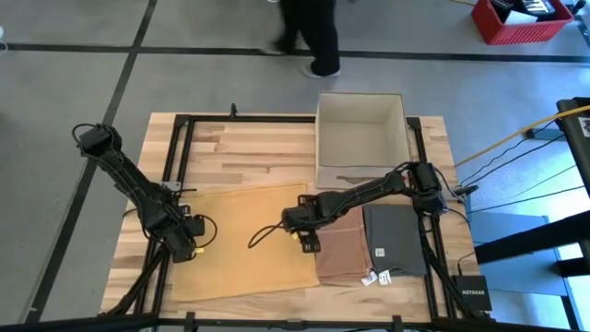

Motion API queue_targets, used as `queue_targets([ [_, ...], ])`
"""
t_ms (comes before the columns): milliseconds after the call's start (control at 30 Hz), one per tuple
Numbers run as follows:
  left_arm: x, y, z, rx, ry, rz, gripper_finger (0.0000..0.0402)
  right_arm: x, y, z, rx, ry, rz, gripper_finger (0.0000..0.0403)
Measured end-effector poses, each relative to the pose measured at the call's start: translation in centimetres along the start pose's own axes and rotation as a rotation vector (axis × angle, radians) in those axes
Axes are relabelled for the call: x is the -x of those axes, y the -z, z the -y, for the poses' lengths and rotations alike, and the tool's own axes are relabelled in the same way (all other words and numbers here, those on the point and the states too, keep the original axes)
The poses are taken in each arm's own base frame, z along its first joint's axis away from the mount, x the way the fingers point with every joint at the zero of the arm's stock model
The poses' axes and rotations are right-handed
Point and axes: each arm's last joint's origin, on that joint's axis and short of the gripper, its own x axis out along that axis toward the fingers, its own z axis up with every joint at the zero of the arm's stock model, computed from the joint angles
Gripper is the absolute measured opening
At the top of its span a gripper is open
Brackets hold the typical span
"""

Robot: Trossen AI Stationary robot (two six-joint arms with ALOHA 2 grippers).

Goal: Fold towel
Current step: Fold the yellow towel

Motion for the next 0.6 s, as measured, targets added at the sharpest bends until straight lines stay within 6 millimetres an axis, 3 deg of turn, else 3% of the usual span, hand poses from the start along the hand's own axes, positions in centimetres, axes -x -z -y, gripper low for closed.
queue_targets([
  [167, 0.0, 0.0, 0.0, 0.015, 0.0, 0.002, 0.0225, -0.6, -0.9, 0.2, 0.049, -0.003, 0.091, 0.0285],
  [400, -0.1, 0.0, 0.0, 0.009, -0.001, 0.001, 0.0225, -3.3, -0.5, 0.8, 0.067, -0.001, 0.021, 0.0285],
  [600, -0.1, 0.0, 0.0, 0.009, -0.001, -0.001, 0.0222, -4.4, -0.1, 1.2, 0.053, -0.006, -0.027, 0.027],
])
